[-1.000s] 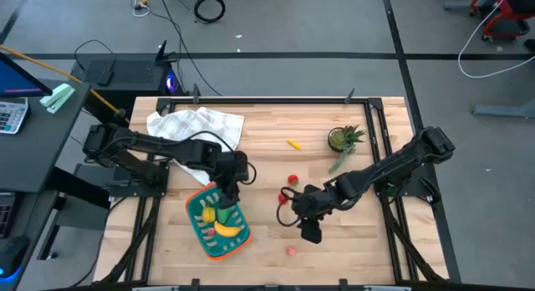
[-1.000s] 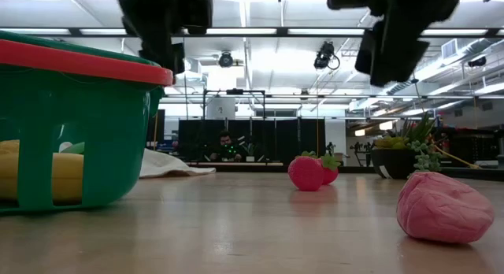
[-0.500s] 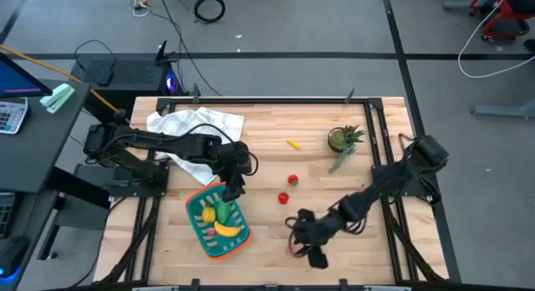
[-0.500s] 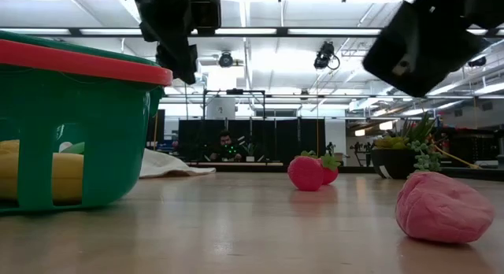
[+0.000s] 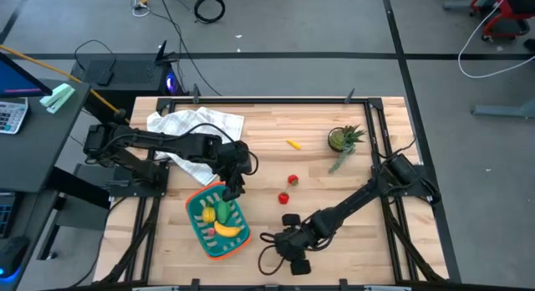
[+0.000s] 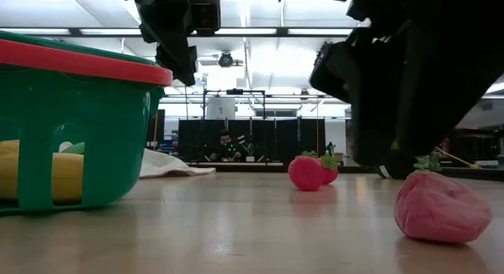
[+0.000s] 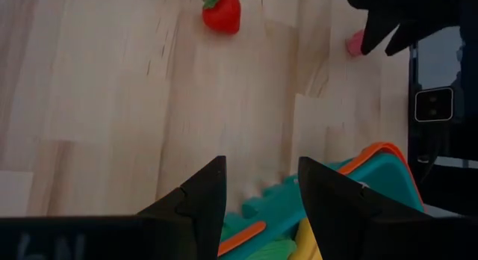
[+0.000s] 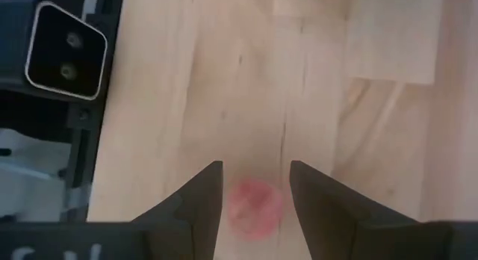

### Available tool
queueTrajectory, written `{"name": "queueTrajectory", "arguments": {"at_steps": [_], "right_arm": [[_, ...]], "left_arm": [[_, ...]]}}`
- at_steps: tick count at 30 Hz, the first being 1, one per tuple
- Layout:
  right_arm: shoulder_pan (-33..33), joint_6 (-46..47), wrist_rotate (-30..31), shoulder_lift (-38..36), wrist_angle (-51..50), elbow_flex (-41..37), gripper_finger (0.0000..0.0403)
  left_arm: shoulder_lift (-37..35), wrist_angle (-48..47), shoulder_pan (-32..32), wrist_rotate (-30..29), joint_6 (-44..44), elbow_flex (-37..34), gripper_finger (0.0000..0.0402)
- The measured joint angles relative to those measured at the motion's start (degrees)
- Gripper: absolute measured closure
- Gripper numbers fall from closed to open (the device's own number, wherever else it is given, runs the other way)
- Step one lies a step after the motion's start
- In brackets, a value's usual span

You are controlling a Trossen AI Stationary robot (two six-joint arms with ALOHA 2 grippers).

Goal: Pick and placing Produce into tupperware
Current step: Put the pink peach into the blue basket

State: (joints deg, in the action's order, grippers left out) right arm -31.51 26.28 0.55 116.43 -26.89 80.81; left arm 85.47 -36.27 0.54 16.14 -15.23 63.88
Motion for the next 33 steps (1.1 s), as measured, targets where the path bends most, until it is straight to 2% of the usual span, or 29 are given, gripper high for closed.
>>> {"name": "queueTrajectory", "arguments": {"at_steps": [8, 23, 27, 33], "right_arm": [[-1.05, 4.93, -3.47, 0.18, -2.10, -0.04, 0.0239], [-1.14, 4.32, -1.46, 1.13, -3.26, -1.50, 0.0248], [-1.10, 4.99, -1.49, 1.13, -3.22, -1.72, 0.0270], [-0.25, 4.99, -2.26, 0.70, -3.65, -1.81, 0.0339]], "left_arm": [[0.02, 0.10, 0.00, 0.00, 1.15, 0.00, 0.0230], [0.02, 0.41, 0.00, 0.00, 1.57, 0.00, 0.0230], [0.02, 0.41, 0.00, -0.01, 1.56, 0.00, 0.0230], [0.02, 0.37, 0.00, -0.01, 0.42, 0.00, 0.0230]]}}
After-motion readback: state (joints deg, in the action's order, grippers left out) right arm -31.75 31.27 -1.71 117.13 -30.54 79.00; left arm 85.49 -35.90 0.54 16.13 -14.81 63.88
